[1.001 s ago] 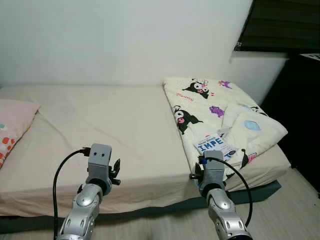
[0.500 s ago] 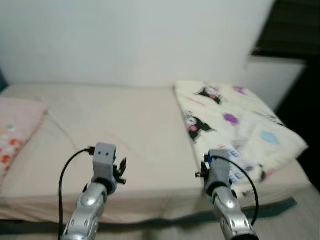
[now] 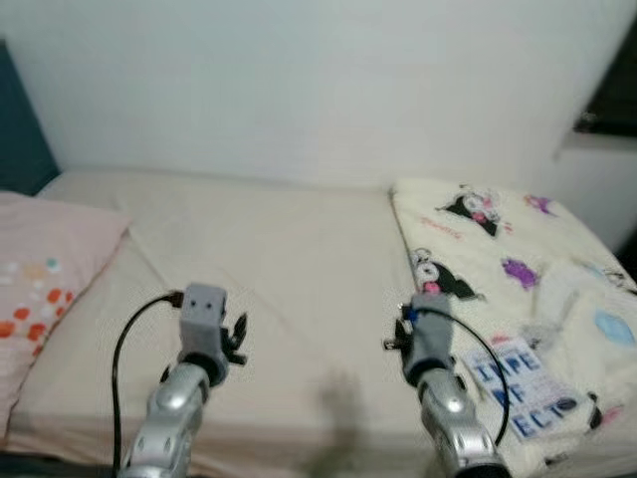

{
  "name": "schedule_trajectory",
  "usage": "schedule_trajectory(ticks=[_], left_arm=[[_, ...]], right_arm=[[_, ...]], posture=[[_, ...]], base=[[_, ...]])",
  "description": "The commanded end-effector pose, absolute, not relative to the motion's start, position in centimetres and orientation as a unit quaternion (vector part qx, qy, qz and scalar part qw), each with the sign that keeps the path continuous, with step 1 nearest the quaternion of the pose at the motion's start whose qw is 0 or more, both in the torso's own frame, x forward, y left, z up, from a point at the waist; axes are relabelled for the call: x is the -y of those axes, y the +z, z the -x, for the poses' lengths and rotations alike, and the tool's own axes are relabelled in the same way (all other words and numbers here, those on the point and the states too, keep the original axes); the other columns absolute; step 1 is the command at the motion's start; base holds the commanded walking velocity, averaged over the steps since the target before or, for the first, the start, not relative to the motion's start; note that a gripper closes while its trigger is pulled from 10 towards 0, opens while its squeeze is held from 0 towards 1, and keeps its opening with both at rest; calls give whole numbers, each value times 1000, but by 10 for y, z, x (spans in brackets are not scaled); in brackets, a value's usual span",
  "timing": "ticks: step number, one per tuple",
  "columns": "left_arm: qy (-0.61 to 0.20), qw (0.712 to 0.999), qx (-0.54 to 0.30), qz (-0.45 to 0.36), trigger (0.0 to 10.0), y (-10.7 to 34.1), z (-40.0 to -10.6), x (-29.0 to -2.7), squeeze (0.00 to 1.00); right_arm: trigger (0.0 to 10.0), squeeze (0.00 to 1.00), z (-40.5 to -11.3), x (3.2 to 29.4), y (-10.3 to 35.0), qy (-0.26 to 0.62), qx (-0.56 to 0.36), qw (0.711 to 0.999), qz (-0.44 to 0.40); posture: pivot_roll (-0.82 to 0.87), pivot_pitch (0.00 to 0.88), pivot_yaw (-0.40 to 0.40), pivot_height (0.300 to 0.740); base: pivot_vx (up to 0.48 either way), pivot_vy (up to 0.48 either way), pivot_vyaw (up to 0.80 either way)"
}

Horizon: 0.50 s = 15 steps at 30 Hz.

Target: Clean up the room

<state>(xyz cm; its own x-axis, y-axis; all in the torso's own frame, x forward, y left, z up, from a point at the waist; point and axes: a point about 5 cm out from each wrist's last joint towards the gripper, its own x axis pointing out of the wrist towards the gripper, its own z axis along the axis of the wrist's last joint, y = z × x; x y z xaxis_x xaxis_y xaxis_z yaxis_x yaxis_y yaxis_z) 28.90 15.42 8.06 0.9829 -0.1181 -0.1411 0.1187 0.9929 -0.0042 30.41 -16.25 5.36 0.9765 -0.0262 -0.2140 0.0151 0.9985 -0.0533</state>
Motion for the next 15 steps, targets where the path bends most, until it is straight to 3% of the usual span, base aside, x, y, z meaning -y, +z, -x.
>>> schedule_trajectory(ticks=[1, 15], left_arm=[[-55, 995, -79, -3, 10000, 78, -288, -156, 0], [-36, 996, -76, -3, 10000, 77, -291, -160, 0]], right_arm=[[10000, 0, -301, 160, 48, -9, -118, 993, 20], [10000, 0, -303, 160, 50, -4, -116, 993, 23]], posture=[[54, 0, -94, 726], [51, 0, -99, 726]], base=[[0, 0, 0], [0, 0, 0]])
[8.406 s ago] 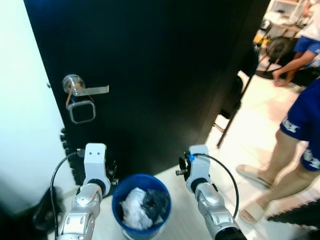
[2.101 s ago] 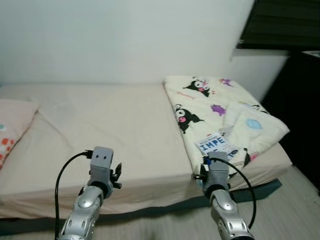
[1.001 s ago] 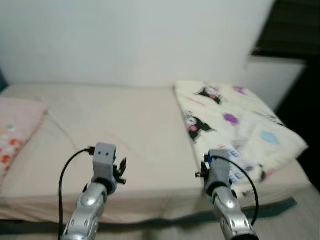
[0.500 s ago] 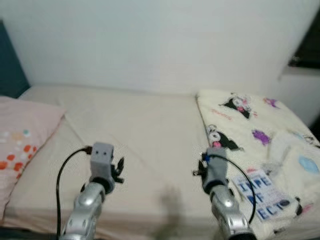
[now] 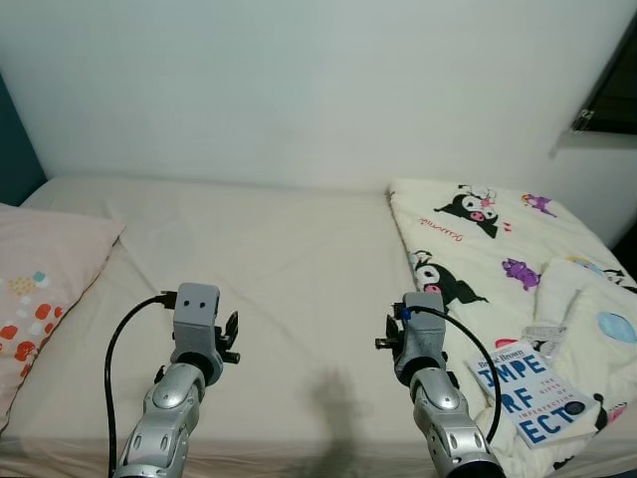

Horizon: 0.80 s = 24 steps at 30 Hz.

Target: Clean up the room

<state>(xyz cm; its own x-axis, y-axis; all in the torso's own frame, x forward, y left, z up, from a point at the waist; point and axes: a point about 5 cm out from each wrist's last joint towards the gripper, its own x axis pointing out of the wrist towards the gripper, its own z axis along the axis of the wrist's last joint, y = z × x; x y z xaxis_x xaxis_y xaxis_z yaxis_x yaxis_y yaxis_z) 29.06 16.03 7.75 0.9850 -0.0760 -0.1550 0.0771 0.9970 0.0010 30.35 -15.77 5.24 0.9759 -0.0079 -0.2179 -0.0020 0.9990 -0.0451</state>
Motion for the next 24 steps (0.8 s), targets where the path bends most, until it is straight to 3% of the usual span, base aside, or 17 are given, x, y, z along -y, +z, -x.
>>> schedule_trajectory(ticks=[1, 10, 24], left_arm=[[-34, 997, -75, -1, 10000, 77, -291, -161, 0], [-37, 996, -79, -8, 10000, 77, -291, -162, 0], [-47, 995, -82, -9, 10000, 75, -293, -159, 0]], right_arm=[[10000, 0, -303, 160, 50, -3, -115, 993, 23], [10000, 0, -307, 156, 53, 4, -112, 993, 23], [10000, 0, -305, 156, 50, 4, -115, 993, 23]], posture=[[56, 0, -107, 726], [60, 0, -110, 726], [56, 0, -98, 726]], base=[[0, 0, 0], [0, 0, 0], [0, -393, 0]])
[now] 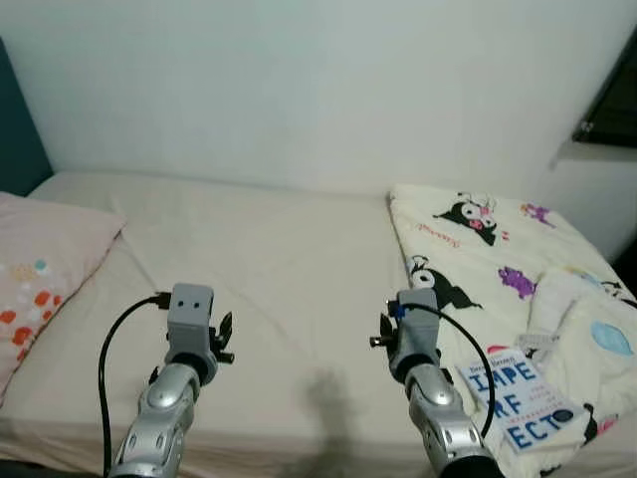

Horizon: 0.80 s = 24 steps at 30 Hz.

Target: Clean up the room

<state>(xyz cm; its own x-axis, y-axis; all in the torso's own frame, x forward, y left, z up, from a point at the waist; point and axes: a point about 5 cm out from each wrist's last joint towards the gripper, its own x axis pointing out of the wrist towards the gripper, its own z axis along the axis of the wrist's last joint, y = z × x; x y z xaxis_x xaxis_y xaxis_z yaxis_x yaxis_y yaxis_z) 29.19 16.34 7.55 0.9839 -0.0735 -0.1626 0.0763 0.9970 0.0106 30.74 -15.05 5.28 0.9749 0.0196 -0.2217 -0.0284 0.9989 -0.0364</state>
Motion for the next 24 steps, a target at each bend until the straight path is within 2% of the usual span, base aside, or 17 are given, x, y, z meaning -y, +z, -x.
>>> schedule_trajectory(ticks=[1, 21, 24], left_arm=[[-47, 995, -83, -9, 10000, 75, -293, -159, 0], [-50, 995, -86, -10, 10000, 74, -291, -159, 0], [-52, 992, -108, 24, 10000, 71, -291, -157, 0]], right_arm=[[10000, 0, -305, 156, 50, 3, -115, 993, 23], [10000, 0, -304, 158, 48, -1, -117, 993, 21], [10000, 0, -303, 159, 48, -4, -117, 993, 21]], posture=[[56, 0, -96, 726], [55, 0, -90, 726], [56, 0, -85, 726]], base=[[0, -431, 0], [0, -427, 0], [0, -141, 0]])
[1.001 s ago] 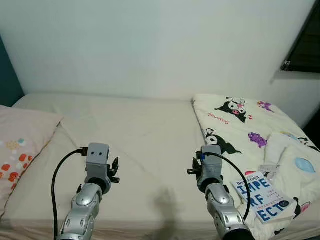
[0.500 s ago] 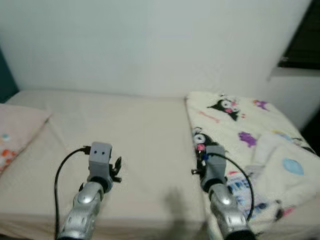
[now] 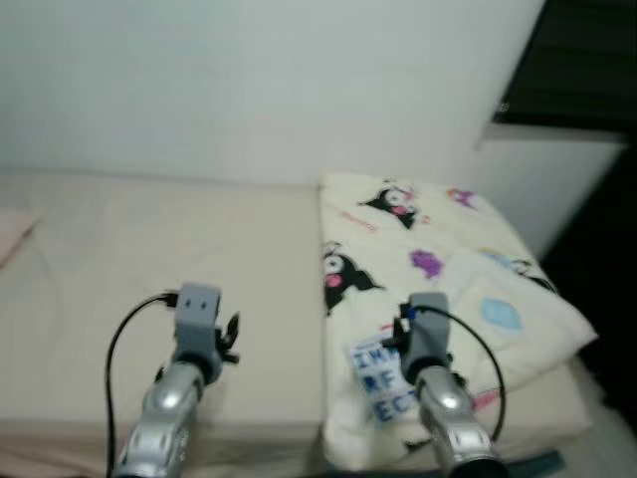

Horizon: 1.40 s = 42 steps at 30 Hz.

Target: Clean up the room

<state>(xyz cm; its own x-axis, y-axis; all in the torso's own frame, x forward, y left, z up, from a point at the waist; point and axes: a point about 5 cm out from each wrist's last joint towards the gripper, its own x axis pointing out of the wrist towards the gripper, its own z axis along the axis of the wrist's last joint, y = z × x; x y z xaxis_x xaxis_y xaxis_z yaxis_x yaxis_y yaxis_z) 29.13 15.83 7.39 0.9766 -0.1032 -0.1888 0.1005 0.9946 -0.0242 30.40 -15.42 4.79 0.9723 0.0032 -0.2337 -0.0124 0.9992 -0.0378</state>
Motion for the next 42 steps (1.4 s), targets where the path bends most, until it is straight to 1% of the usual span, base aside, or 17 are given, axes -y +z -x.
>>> schedule_trajectory(ticks=[1, 2, 12, 17, 24, 26, 32, 41, 42], left_arm=[[-54, 992, -110, 29, 10000, 71, -292, -156, 0], [-54, 992, -110, 29, 10000, 71, -292, -156, 0], [-57, 992, -106, 26, 10000, 75, -296, -155, 0], [-51, 994, -94, 6, 10000, 78, -298, -156, 0], [-49, 994, -94, 3, 10000, 78, -297, -158, 0], [-39, 995, -95, 4, 10000, 77, -294, -162, 0], [-25, 995, -95, 8, 10000, 76, -290, -166, 0], [-23, 995, -94, 10, 10000, 75, -287, -165, 0], [-23, 995, -93, 10, 10000, 75, -286, -165, 0]], right_arm=[[10000, 0, -303, 159, 48, -5, -117, 993, 20], [10000, 0, -303, 159, 48, -5, -117, 993, 20], [10000, 0, -302, 159, 48, -11, -116, 993, 15], [10000, 0, -299, 158, 46, -12, -115, 993, 12], [10000, 0, -297, 158, 45, -11, -115, 993, 12], [10000, 0, -297, 158, 46, -12, -114, 993, 9], [10000, 0, -299, 156, 48, -6, -109, 994, 2], [10000, 0, -299, 156, 48, -4, -111, 994, 3], [10000, 0, -298, 156, 48, -4, -111, 994, 3]], posture=[[56, 0, -85, 726], [56, 0, -85, 726], [54, 0, -67, 726], [55, 0, -63, 726], [55, 0, -64, 726], [58, 4, -70, 726], [57, 12, -76, 701], [59, 15, -82, 667], [59, 14, -82, 657]], base=[[0, 0, 0], [0, 0, 0], [0, 480, 0], [0, 0, 0], [0, 0, 0], [0, 0, 0], [0, 0, 0], [0, 0, 0], [0, 0, 0]])
